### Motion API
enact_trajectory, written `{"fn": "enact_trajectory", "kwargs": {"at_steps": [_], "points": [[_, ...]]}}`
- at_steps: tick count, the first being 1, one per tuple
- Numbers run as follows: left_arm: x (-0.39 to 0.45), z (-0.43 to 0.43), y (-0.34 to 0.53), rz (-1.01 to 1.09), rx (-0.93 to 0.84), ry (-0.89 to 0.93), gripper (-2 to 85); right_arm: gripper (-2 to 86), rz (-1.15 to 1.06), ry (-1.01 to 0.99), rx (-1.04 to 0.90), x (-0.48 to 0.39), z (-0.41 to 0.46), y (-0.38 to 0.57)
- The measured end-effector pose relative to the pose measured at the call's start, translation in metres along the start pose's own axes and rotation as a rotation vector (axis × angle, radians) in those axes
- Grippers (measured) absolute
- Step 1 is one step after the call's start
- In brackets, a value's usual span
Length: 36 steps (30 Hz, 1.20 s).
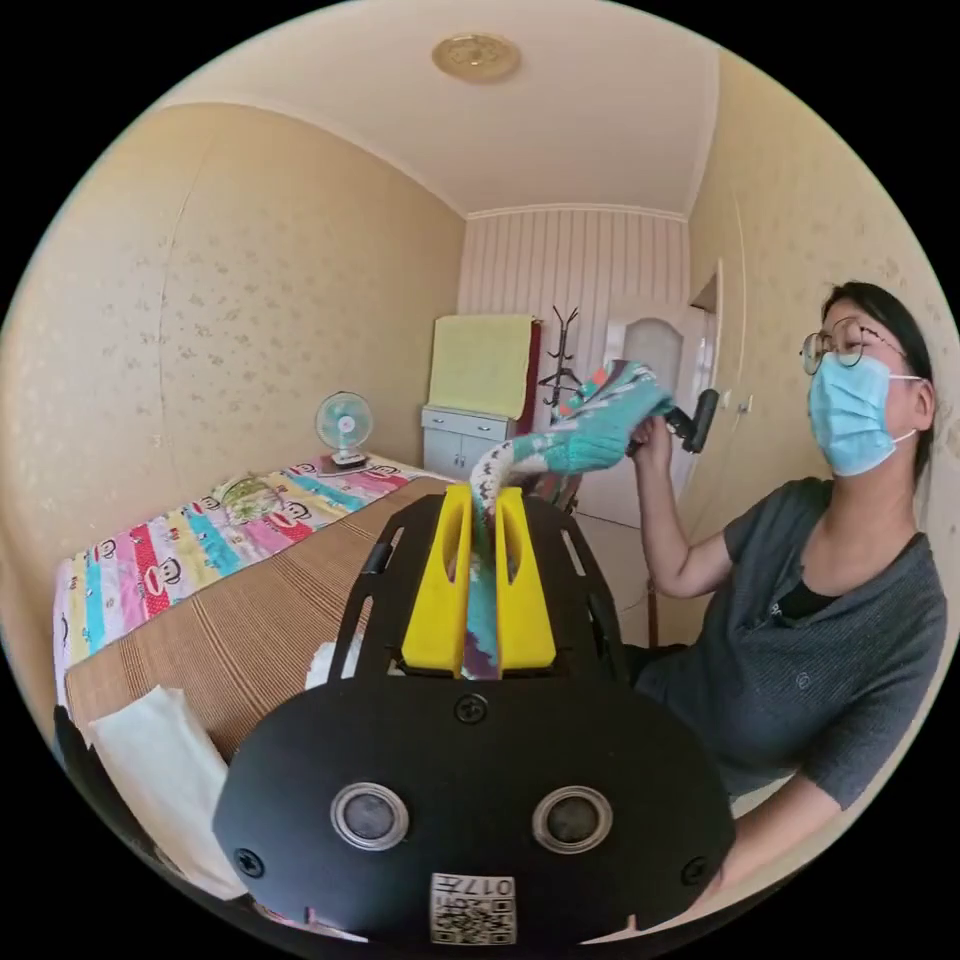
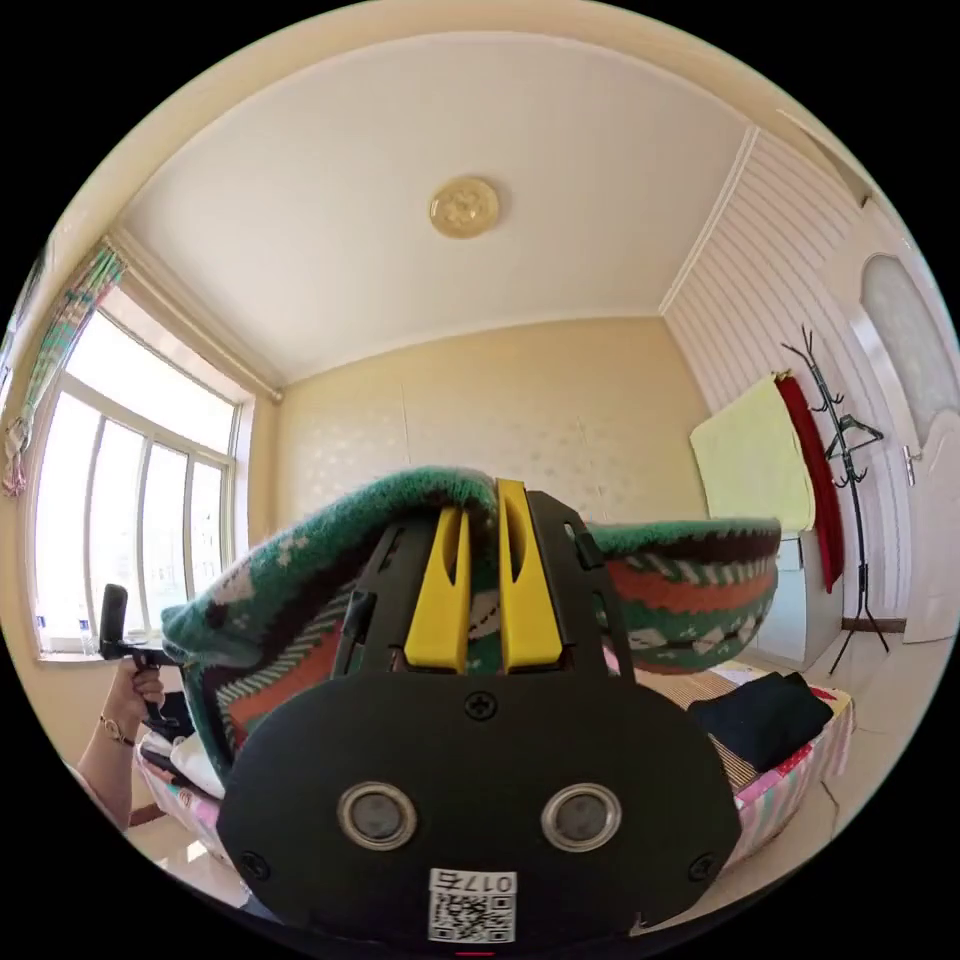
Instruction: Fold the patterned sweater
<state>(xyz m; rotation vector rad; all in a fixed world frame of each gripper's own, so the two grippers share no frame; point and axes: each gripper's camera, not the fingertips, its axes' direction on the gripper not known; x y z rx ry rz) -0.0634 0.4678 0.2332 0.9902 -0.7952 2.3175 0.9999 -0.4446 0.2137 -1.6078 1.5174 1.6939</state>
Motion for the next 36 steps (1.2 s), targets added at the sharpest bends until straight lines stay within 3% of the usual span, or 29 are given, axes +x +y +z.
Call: {"fn": "enact_trajectory", "kwargs": {"at_steps": [3, 7, 11, 16, 20, 22, 23, 25, 26, 27, 28, 29, 31, 33, 36], "points": [[0.031, 0.009, -0.005, -0.198, 0.097, -0.138, 3.8, 5.6, -0.004, 0.016, 0.190, -0.024, -0.042, -0.006], [0.097, 0.001, 0.011, -0.360, 0.543, -0.275, 4.0, 5.6, -0.011, 0.052, 0.369, -0.041, -0.070, -0.009], [0.145, 0.004, 0.020, -0.211, 0.898, -0.430, 4.4, 5.5, -0.149, 0.113, 0.317, -0.047, -0.056, -0.009], [0.121, 0.038, 0.010, -0.041, 0.988, -0.492, 4.7, 5.6, -0.214, 0.090, 0.127, -0.024, 0.015, 0.020], [0.063, 0.115, -0.026, 0.019, 0.861, -0.682, 4.8, 5.5, -0.270, 0.139, -0.107, -0.008, 0.135, 0.050], [0.013, 0.159, -0.051, 0.029, 0.765, -0.693, 4.8, 5.6, -0.262, 0.158, -0.398, 0.020, 0.260, 0.081], [-0.034, 0.196, -0.073, 0.020, 0.639, -0.678, 5.0, 5.6, -0.248, 0.153, -0.479, 0.032, 0.295, 0.093], [-0.119, 0.265, -0.098, -0.017, 0.381, -0.628, 6.1, 5.9, -0.154, 0.142, -0.827, 0.088, 0.439, 0.168], [-0.186, 0.319, -0.101, -0.109, 0.157, -0.596, 7.6, 6.0, -0.135, 0.145, -0.931, 0.102, 0.471, 0.194], [-0.221, 0.346, -0.097, -0.199, 0.034, -0.578, 8.6, 6.1, -0.115, 0.156, -1.163, 0.123, 0.525, 0.249], [-0.283, 0.395, -0.075, -0.413, -0.210, -0.539, 9.7, 5.5, -0.098, 0.149, -1.355, 0.134, 0.555, 0.299], [-0.319, 0.431, -0.042, -0.547, -0.379, -0.484, 9.8, 5.2, -0.097, 0.127, -1.405, 0.134, 0.561, 0.319], [-0.329, 0.461, 0.008, -0.610, -0.451, -0.425, 9.6, 2.7, -0.157, -0.060, -1.399, 0.109, 0.553, 0.373], [-0.314, 0.485, 0.054, -0.589, -0.470, -0.399, 9.3, 1.8, -0.175, -0.108, -1.438, 0.092, 0.547, 0.419], [-0.281, 0.543, 0.130, -0.538, -0.653, -0.380, 9.4, 1.0, -0.124, -0.255, -1.613, 0.069, 0.545, 0.512]]}}
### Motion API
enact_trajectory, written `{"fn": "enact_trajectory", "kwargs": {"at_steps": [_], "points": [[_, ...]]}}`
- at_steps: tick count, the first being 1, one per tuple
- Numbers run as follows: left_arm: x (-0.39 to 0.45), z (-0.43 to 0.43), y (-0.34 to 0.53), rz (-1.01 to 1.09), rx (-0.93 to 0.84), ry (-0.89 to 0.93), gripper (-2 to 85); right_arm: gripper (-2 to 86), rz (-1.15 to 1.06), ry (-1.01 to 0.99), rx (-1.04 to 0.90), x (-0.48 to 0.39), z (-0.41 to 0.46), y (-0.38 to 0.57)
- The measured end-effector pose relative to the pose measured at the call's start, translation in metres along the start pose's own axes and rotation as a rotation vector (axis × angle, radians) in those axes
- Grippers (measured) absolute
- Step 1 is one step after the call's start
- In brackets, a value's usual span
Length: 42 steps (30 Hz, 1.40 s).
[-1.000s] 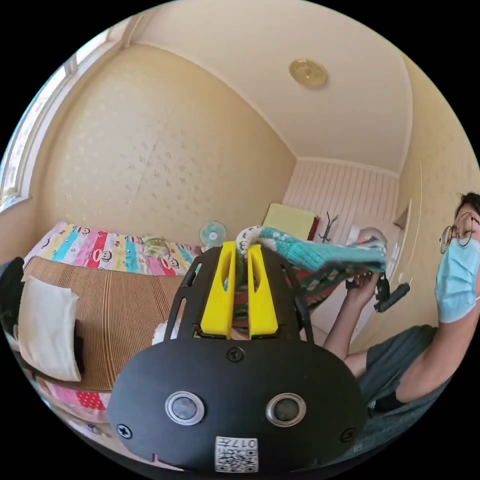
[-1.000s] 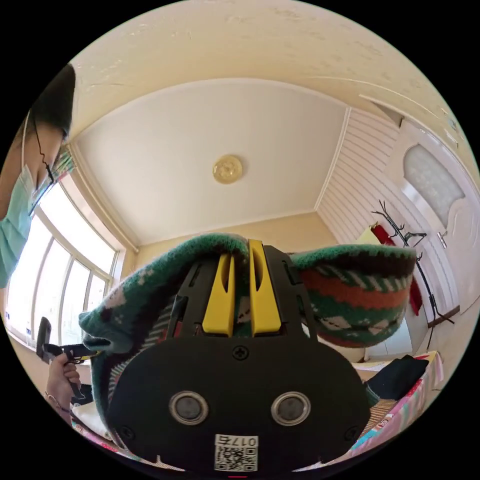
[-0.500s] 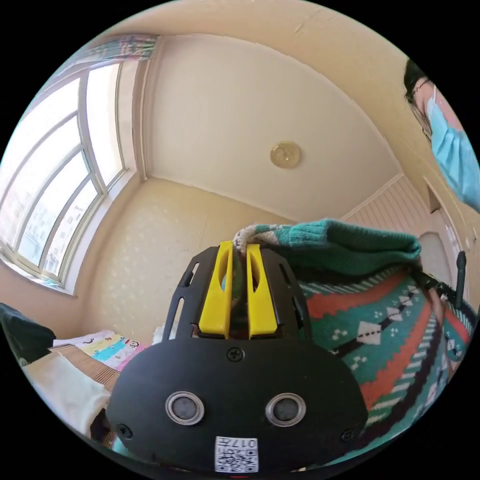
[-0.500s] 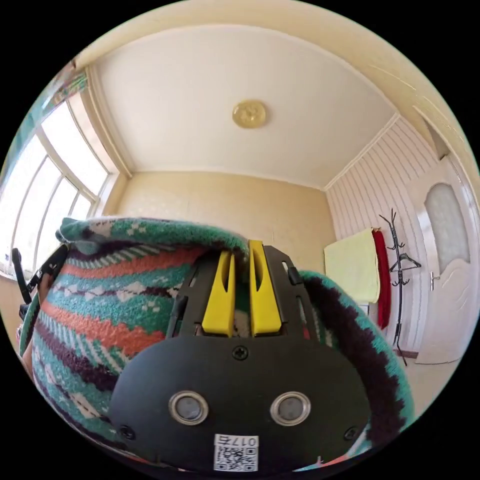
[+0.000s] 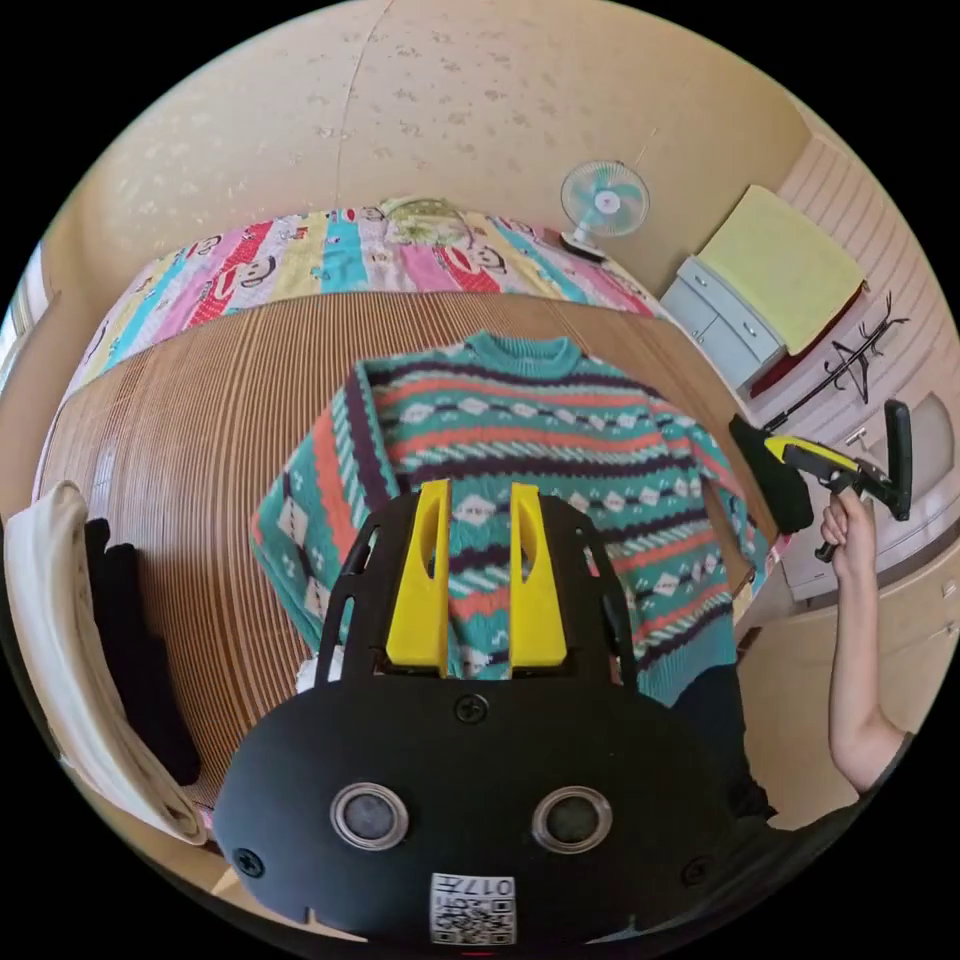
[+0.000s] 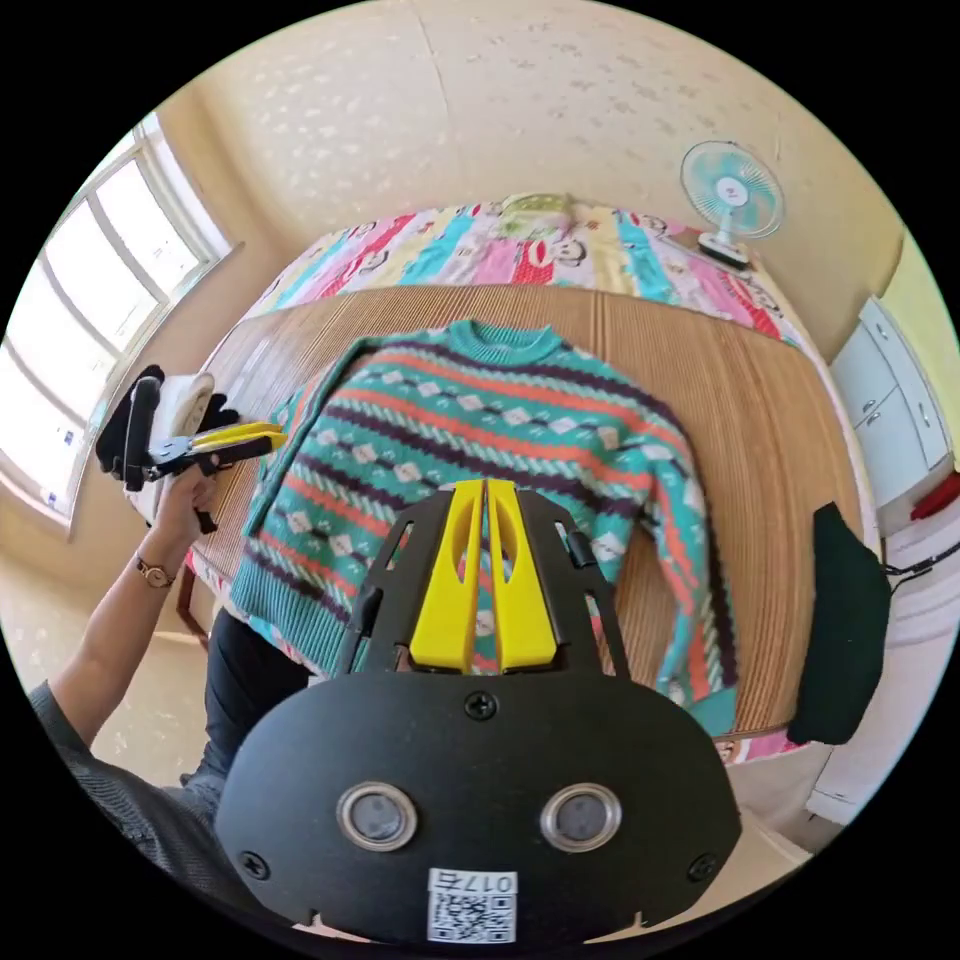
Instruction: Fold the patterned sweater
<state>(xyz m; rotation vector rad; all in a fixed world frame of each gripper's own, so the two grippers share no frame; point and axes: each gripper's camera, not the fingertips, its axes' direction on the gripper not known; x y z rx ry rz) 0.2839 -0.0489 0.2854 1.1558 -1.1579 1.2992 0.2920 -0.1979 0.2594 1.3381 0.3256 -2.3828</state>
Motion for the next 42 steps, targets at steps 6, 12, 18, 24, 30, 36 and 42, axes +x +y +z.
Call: {"fn": "enact_trajectory", "kwargs": {"at_steps": [6, 12, 18, 24, 30, 36, 42], "points": [[0.037, 0.090, 0.088, 0.027, -0.054, -0.126, 10.1, 0.6, -0.036, 0.052, -0.057, -0.001, 0.133, 0.047], [0.039, 0.077, 0.169, -0.088, 0.035, -0.036, 5.5, 0.5, 0.090, -0.143, 0.019, 0.039, 0.124, 0.108], [0.063, 0.042, 0.243, -0.014, 0.022, -0.061, 5.4, 0.5, 0.061, -0.151, 0.028, 0.047, 0.119, 0.157], [0.033, -0.037, 0.284, -0.083, 0.270, -0.119, 9.5, 0.4, 0.151, -0.288, -0.036, 0.089, 0.127, 0.148], [0.002, -0.017, 0.272, -0.075, 0.083, -0.192, 14.0, 0.4, 0.166, -0.297, -0.054, 0.105, 0.124, 0.151], [-0.001, -0.053, 0.297, -0.129, 0.240, -0.246, 13.6, 0.4, -0.006, -0.174, 0.102, 0.084, 0.071, 0.157], [-0.025, -0.035, 0.293, -0.194, 0.048, -0.243, 17.3, 0.4, 0.163, 0.038, 0.137, 0.144, 0.084, 0.149]]}}
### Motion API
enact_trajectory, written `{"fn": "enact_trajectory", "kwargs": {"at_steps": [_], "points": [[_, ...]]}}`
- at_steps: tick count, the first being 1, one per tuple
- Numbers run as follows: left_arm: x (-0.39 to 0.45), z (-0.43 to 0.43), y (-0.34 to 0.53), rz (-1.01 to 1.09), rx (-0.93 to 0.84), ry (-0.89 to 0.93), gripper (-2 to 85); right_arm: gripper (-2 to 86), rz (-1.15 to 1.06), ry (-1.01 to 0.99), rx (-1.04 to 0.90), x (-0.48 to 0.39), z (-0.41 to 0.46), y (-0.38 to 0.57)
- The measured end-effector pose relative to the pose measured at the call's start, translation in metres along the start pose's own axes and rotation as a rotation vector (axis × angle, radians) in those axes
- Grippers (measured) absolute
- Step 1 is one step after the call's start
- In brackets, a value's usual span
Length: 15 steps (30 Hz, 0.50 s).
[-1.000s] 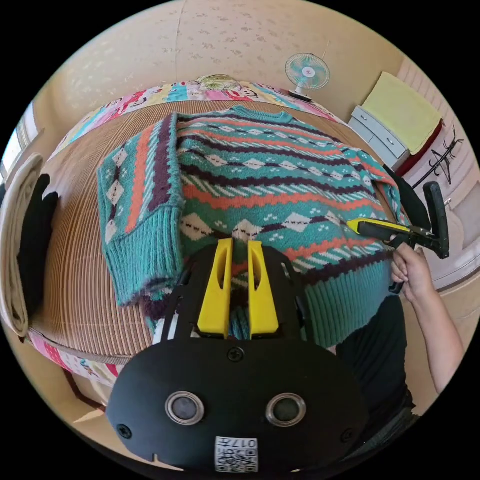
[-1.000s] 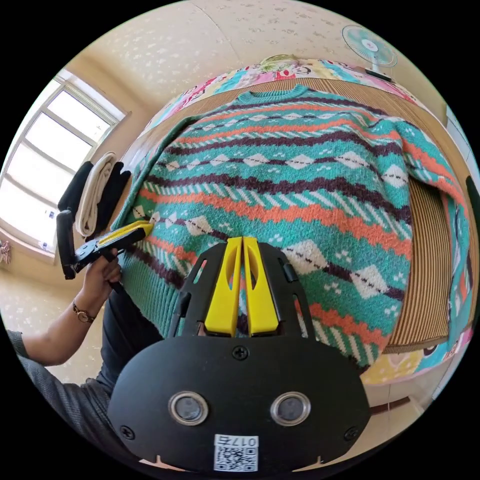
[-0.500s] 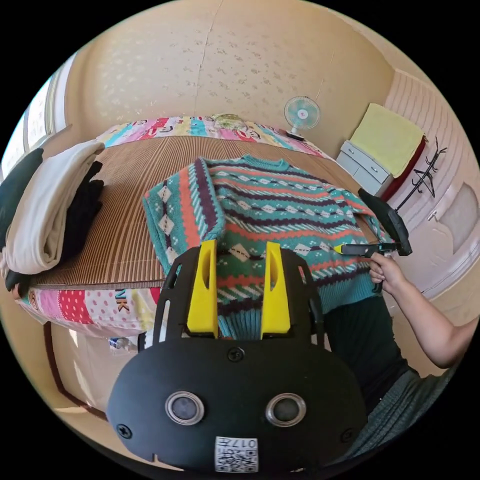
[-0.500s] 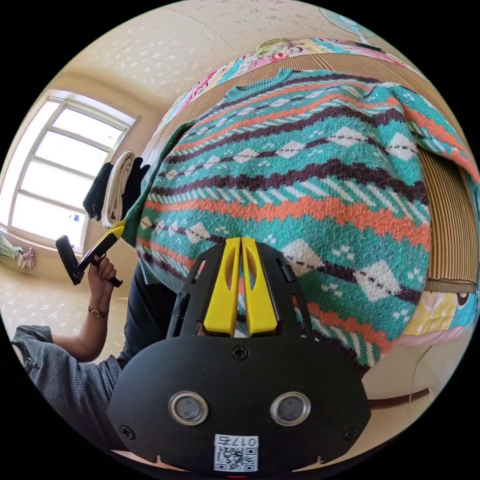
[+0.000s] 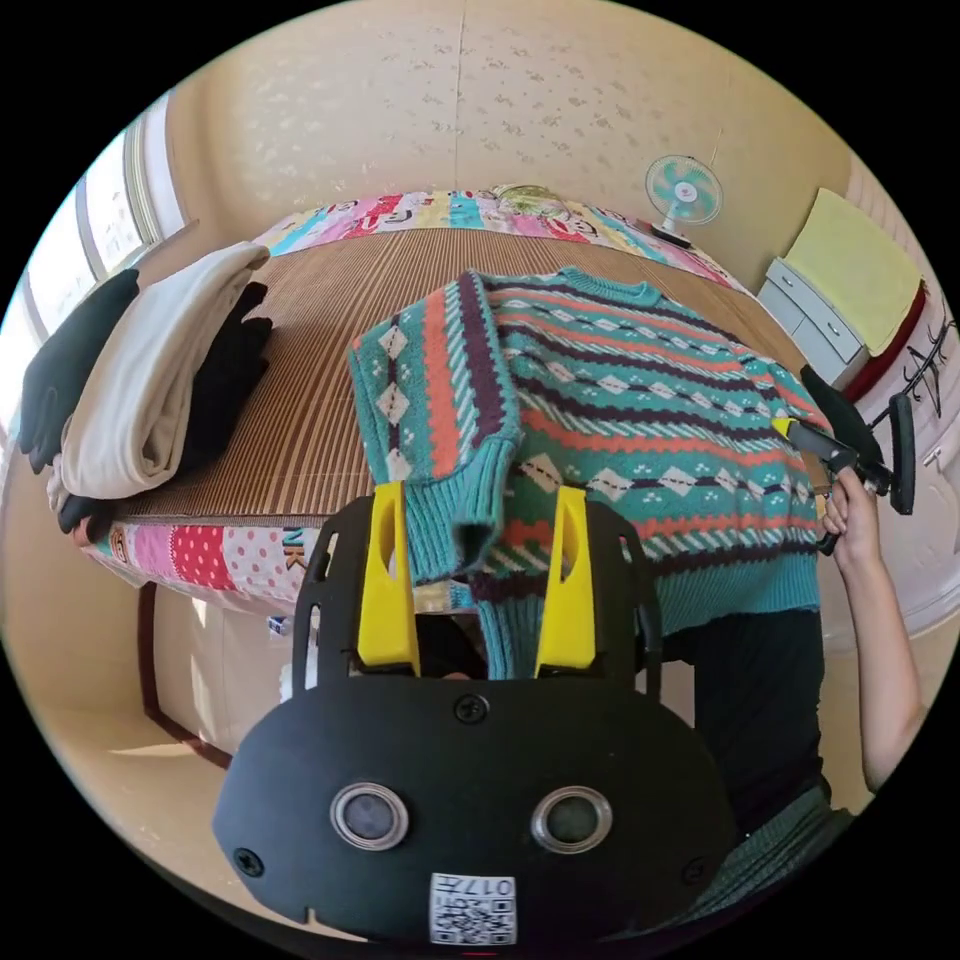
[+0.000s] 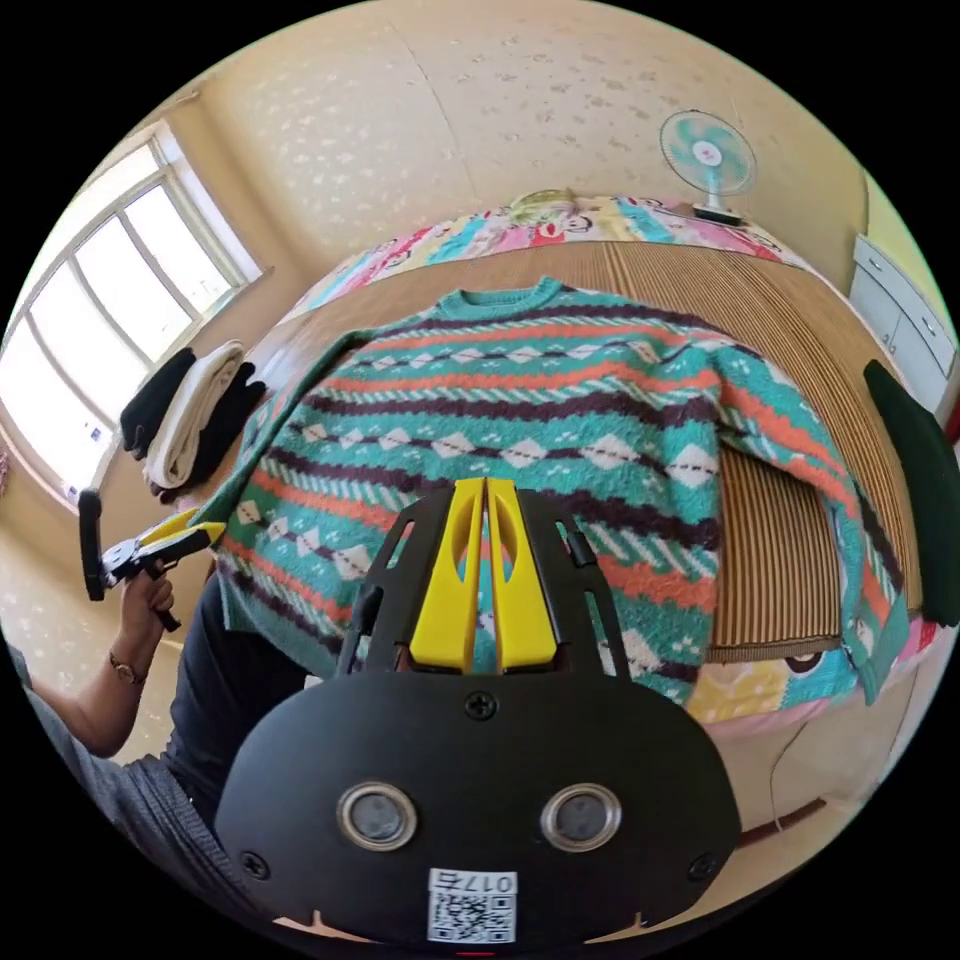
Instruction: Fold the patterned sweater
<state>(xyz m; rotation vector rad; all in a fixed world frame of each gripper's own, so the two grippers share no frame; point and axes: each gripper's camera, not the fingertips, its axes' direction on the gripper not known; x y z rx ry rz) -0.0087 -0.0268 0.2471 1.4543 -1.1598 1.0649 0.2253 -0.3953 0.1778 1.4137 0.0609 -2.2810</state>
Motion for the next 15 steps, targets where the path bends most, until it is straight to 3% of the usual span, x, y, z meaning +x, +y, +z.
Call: {"fn": "enact_trajectory", "kwargs": {"at_steps": [1, 3, 7, 9, 11, 13, 15], "points": [[0.000, 0.014, -0.002, 0.035, -0.058, 0.023, 13.8, 0.4, -0.005, -0.013, -0.058, 0.012, 0.020, 0.001], [-0.005, 0.021, -0.004, 0.037, -0.096, -0.025, 10.6, 0.3, -0.023, -0.108, 0.095, 0.031, 0.017, 0.025], [-0.041, -0.016, -0.018, 0.012, -0.073, 0.078, 4.5, 0.3, 0.152, -0.562, 0.203, 0.112, 0.021, 0.062], [-0.070, -0.042, -0.033, -0.059, -0.039, 0.205, 4.0, 0.4, 0.167, -0.650, 0.198, 0.129, 0.023, 0.067], [-0.112, -0.081, -0.063, -0.192, 0.084, 0.529, 3.9, 0.4, 0.133, -0.609, 0.209, 0.127, 0.018, 0.072], [-0.126, -0.107, -0.096, -0.238, 0.184, 0.730, 3.9, 0.4, 0.117, -0.588, 0.217, 0.129, 0.014, 0.079], [-0.109, -0.139, -0.142, -0.173, 0.259, 0.809, 4.0, 0.4, 0.127, -0.638, 0.220, 0.139, 0.013, 0.084]]}}
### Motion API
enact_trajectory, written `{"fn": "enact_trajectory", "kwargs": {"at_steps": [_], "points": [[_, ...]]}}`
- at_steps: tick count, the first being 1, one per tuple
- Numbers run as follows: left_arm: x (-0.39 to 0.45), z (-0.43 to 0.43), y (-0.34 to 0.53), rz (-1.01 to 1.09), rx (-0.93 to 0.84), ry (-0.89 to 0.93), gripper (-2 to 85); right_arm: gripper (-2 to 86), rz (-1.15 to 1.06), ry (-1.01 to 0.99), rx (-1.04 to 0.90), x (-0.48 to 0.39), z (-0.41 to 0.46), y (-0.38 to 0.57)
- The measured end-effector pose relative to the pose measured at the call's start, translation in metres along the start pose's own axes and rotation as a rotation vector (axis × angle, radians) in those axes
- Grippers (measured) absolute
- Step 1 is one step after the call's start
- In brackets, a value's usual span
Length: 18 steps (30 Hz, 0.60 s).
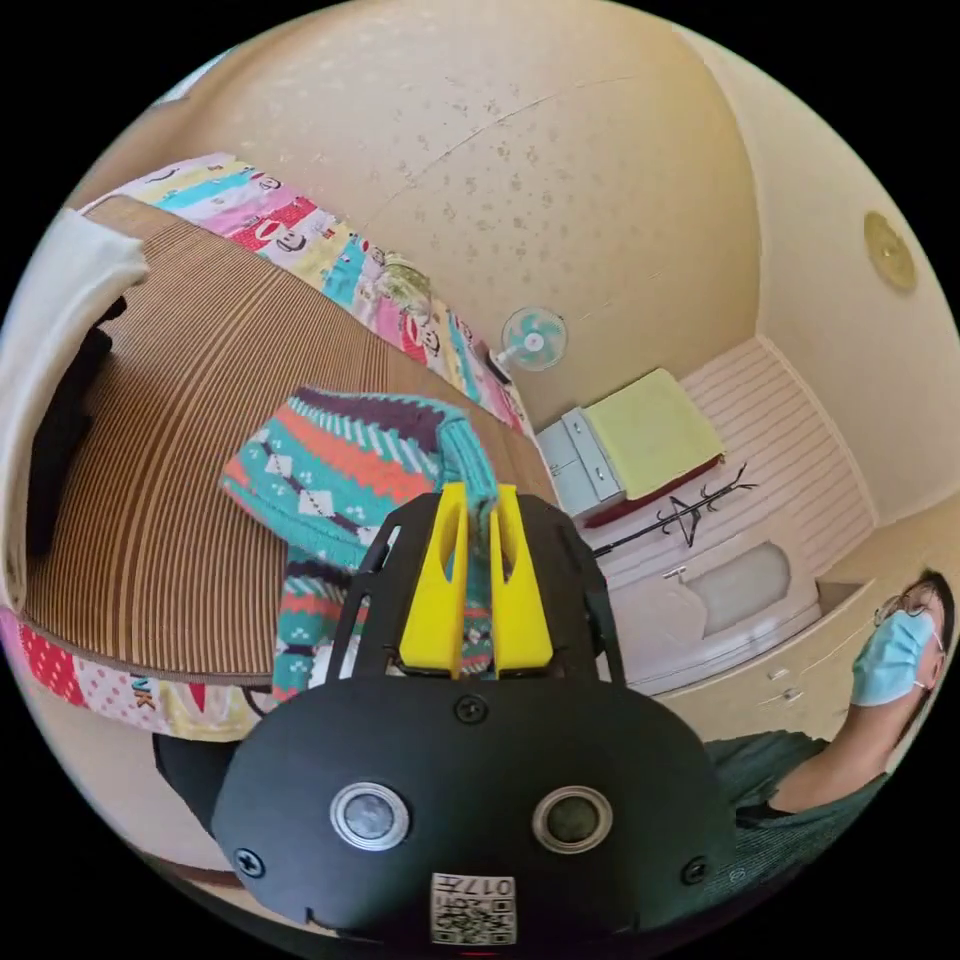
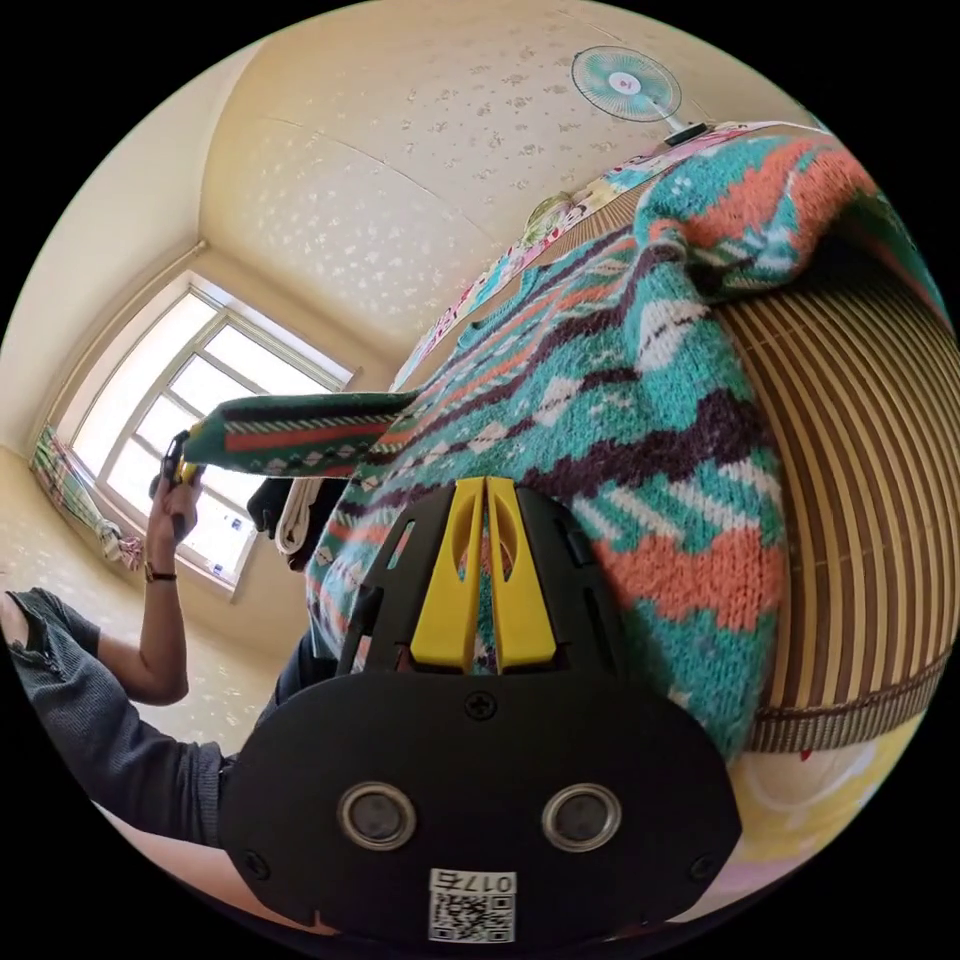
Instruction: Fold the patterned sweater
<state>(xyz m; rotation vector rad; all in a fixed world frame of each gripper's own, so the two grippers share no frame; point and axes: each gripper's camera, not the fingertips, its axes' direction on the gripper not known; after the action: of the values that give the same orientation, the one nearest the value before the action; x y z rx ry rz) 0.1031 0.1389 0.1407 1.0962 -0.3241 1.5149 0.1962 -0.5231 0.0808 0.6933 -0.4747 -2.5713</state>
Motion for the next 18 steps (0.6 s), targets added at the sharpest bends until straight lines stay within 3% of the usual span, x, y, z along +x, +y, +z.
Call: {"fn": "enact_trajectory", "kwargs": {"at_steps": [2, 8, 13, 18], "points": [[0.071, 0.034, -0.051, 0.179, -0.027, -0.011, 4.5, 0.4, 0.002, -0.018, 0.000, 0.003, -0.006, 0.003], [0.168, 0.157, -0.104, 0.361, -0.230, 0.112, 10.8, 0.4, 0.004, -0.026, -0.004, 0.006, -0.021, 0.010], [0.139, 0.182, -0.076, 0.411, -0.217, 0.282, 10.0, 0.3, 0.001, -0.033, -0.003, 0.008, -0.033, 0.014], [0.046, 0.205, -0.031, 0.180, -0.293, 0.023, 10.6, 0.3, 0.001, -0.031, -0.001, 0.008, -0.041, 0.015]]}}
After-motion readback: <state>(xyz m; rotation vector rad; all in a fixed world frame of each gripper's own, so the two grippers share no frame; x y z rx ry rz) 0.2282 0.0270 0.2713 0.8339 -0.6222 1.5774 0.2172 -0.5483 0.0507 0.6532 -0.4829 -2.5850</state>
